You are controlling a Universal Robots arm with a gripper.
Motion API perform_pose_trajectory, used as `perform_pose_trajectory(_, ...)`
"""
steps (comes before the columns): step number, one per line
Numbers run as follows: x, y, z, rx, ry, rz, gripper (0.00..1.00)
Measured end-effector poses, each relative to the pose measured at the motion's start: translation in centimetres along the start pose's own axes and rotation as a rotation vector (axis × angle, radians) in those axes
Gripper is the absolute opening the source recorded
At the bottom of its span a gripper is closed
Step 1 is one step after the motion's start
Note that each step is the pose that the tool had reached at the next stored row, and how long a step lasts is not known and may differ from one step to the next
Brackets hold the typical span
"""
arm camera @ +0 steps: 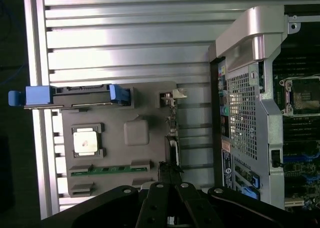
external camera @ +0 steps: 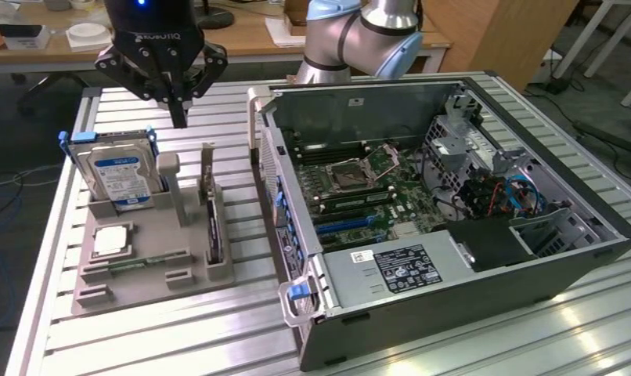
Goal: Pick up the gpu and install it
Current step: 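Pick up the gpu and move the gpu toward the slot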
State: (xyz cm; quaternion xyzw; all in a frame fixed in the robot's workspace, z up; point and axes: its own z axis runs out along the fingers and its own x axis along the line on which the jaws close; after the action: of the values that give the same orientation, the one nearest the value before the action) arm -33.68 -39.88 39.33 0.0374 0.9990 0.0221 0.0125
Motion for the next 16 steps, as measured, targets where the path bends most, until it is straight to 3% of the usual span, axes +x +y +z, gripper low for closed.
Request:
perform_pose_trajectory(9,0.0,0.0,0.0,0.0,0.0,0.0,0.11)
perform_pose_trajectory(11,0.0,0.0,0.0,0.0,0.0,0.0,0.16)
perform_pose_trajectory(14,0.0,0.0,0.0,0.0,0.0,0.0,0.35)
perform_pose_trajectory(16,0.0,0.0,0.0,0.0,0.0,0.0,0.41)
